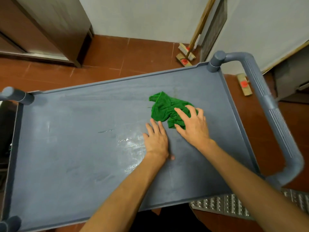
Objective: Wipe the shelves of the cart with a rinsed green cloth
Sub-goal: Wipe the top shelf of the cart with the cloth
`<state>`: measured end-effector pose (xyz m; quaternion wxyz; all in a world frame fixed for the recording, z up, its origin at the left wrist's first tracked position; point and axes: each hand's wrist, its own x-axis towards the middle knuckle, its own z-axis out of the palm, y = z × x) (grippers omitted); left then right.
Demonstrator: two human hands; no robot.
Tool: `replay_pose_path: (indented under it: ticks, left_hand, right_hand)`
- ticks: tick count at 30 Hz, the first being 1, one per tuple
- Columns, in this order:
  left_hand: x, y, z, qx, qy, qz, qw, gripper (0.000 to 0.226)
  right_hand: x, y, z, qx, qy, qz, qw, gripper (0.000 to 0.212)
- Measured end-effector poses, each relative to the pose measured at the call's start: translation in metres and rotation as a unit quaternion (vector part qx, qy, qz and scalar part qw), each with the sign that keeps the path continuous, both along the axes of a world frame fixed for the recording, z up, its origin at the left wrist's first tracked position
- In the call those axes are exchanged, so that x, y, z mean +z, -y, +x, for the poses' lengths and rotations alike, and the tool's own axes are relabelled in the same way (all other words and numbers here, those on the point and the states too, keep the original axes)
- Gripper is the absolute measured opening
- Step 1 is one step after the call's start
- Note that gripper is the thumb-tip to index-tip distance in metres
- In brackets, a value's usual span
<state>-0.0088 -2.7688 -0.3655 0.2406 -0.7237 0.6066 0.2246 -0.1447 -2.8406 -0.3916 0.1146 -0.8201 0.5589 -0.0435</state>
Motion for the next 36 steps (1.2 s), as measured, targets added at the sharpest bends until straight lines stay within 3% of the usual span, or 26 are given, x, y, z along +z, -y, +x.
replay_pose_path:
  ticks: [9, 36]
  left_hand:
    - [-0.004, 0.007, -0.008, -0.003, 0.045, 0.034, 0.998, 0.149]
    - [-0.018, 0.019, 0.02, 0.024, 0.035, 0.002, 0.999, 0.147]
  right_hand:
    - [0.003, 0.051, 0.035, -0.012, 0.009, 0.024, 1.0, 0.056]
    - [0.02, 0.195, 0.109, -0.077, -0.013, 0.071, 0.994, 0.044]
